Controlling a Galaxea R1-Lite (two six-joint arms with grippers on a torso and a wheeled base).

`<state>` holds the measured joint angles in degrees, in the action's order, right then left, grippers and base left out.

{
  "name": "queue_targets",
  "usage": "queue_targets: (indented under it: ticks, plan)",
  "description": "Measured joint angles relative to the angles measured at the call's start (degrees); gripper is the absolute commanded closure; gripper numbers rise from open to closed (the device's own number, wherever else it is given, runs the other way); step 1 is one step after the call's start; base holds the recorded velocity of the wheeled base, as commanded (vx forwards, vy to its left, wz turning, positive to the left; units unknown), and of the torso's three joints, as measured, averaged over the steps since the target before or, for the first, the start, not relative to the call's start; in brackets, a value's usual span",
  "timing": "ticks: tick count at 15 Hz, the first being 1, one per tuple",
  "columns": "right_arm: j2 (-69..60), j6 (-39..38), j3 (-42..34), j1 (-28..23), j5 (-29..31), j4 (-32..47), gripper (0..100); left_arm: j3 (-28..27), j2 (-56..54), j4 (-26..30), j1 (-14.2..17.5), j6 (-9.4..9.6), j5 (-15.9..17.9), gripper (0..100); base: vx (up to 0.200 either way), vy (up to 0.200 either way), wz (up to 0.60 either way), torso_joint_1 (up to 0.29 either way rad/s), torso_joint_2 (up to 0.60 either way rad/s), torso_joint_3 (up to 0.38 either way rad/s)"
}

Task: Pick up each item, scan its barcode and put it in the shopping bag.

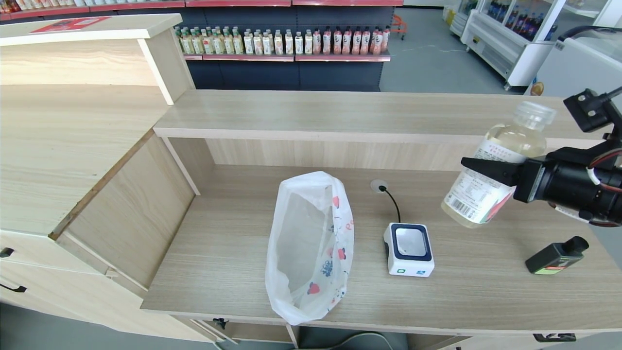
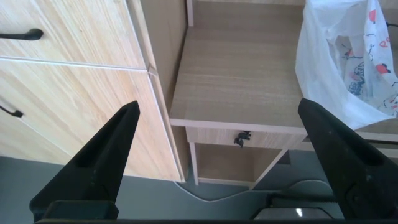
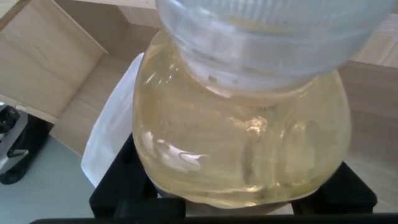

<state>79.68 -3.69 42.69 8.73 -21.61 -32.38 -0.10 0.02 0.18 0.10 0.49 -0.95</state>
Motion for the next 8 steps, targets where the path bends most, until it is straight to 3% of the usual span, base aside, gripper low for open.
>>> queue_targets:
  ticks: [6, 8]
  plan:
    - [-2.1, -1.4, 0.1, 0.9, 0.0, 3.4, 100, 0.0, 0.0, 0.0, 0.0, -0.09, 0.0, 0, 0.0, 0.2, 0.0, 0.003, 0.0, 0.002]
    - [-1.8, -1.4, 0.2, 2.6, -0.2, 3.7, 100, 0.0, 0.0, 0.0, 0.0, -0.05, 0.0, 0, 0.0, 0.0, 0.0, 0.0, 0.0, 0.0]
